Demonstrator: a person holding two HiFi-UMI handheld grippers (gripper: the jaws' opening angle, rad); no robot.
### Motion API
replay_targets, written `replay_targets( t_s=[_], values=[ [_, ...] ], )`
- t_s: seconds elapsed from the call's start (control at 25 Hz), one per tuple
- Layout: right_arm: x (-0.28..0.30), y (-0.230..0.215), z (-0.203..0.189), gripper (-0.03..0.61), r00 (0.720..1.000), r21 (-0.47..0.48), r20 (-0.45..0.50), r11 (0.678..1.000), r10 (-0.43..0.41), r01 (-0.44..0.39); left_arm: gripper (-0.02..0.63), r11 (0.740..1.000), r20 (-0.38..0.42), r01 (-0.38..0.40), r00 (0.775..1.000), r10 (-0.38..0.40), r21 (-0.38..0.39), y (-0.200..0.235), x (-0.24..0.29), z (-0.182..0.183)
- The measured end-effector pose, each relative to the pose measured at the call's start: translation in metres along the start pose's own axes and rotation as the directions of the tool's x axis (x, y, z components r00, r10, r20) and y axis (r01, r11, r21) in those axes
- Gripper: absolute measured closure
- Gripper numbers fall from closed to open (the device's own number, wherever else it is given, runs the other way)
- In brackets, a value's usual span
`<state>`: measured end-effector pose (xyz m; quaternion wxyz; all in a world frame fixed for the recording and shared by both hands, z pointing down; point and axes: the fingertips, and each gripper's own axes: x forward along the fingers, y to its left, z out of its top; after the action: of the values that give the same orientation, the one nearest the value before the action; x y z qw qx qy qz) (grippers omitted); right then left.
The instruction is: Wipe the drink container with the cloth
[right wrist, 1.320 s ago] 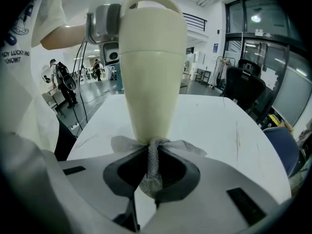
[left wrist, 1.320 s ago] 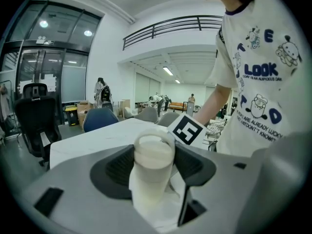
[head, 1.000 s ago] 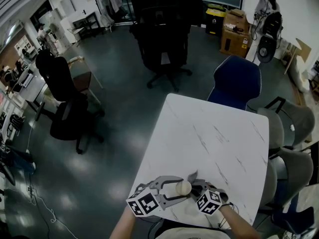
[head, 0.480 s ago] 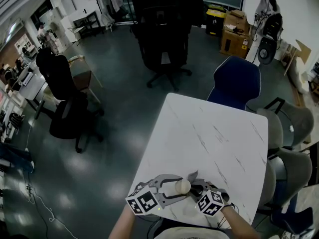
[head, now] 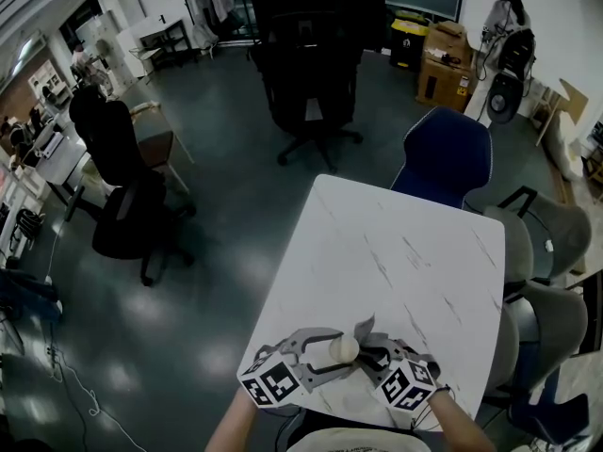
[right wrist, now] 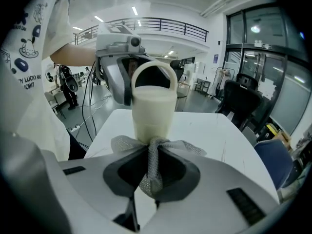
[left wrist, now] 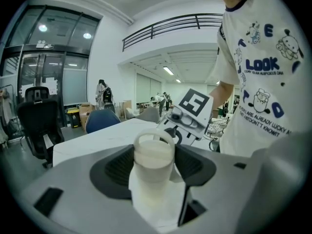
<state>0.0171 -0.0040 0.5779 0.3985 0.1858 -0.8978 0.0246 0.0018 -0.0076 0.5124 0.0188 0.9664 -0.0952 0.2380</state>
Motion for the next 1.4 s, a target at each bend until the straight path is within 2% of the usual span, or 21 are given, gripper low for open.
replay_targets(
  t_s=[0.2, 0.32, 0.44, 0.76, 0.96, 1.24, 1.4],
  values=[
    [-0.01, 0.0, 0.007, 0.522, 1.0, -0.018, 0.009, 1.0, -0.003, 0.003, 0.356, 0.999, -0.012, -0.048, 0.999, 0.047, -0.011, 0.0, 0.002, 0.001],
    [-0.015, -0.003, 0.012, 0.522, 1.0, -0.025, 0.019, 1.0, -0.01, 0.01, 0.356, 0.992, -0.004, -0.124, 0.992, 0.124, -0.035, 0.004, 0.0, 0.003],
    [-0.018, -0.006, 0.016, 0.522, 0.999, -0.029, 0.033, 0.999, -0.013, 0.014, 0.356, 0.976, 0.011, -0.206, 0.978, 0.207, -0.076, 0.007, -0.002, 0.001],
    [-0.022, -0.005, 0.017, 0.522, 0.999, -0.044, 0.03, 0.999, -0.011, 0.013, 0.356, 0.923, 0.001, -0.344, 0.937, 0.35, -0.175, 0.003, -0.007, -0.002],
    [-0.025, -0.005, 0.02, 0.522, 0.999, -0.053, 0.037, 0.999, -0.012, 0.014, 0.356, 0.898, 0.018, -0.387, 0.917, 0.399, -0.211, 0.002, -0.006, 0.005],
    [-0.031, -0.006, 0.026, 0.522, 0.999, -0.08, 0.045, 0.997, -0.008, 0.011, 0.356, 0.853, -0.035, -0.462, 0.883, 0.468, -0.242, 0.003, -0.001, -0.005],
    [-0.031, -0.005, 0.026, 0.522, 0.999, -0.098, 0.037, 0.995, -0.006, 0.009, 0.357, 0.843, -0.038, -0.471, 0.877, 0.478, -0.261, 0.004, 0.0, -0.006]
  ],
)
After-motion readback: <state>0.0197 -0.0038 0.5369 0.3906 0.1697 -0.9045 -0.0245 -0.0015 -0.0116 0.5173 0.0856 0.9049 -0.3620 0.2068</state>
